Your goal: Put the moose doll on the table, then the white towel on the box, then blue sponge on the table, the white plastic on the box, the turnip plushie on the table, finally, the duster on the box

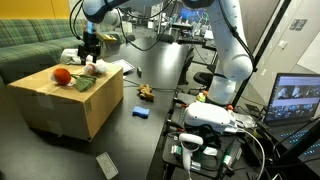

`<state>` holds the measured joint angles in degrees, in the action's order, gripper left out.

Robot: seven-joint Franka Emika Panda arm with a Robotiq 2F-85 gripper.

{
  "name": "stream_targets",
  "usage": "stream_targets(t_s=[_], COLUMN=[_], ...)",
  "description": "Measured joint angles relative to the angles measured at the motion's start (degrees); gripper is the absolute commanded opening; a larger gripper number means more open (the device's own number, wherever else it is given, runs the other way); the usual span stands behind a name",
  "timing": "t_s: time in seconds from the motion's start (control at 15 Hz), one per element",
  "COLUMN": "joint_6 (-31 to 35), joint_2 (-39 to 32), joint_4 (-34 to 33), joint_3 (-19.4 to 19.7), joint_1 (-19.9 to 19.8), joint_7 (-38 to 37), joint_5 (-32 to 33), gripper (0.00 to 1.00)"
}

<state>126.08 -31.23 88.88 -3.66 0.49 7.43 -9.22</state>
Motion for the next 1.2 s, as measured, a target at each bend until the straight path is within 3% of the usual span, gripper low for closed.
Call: stream_targets(t_s=[0.8, 1.2], joint_6=[3.69, 10.41], joint_2=[1.17, 0.8], joint_4=[-0.49, 0.51], joint_3=[-7.48, -9.65], joint_1=[1.39, 2.32], joint_7=[5.14, 8.58], joint_5=[-1.61, -2.33], gripper=[1.0, 1.0])
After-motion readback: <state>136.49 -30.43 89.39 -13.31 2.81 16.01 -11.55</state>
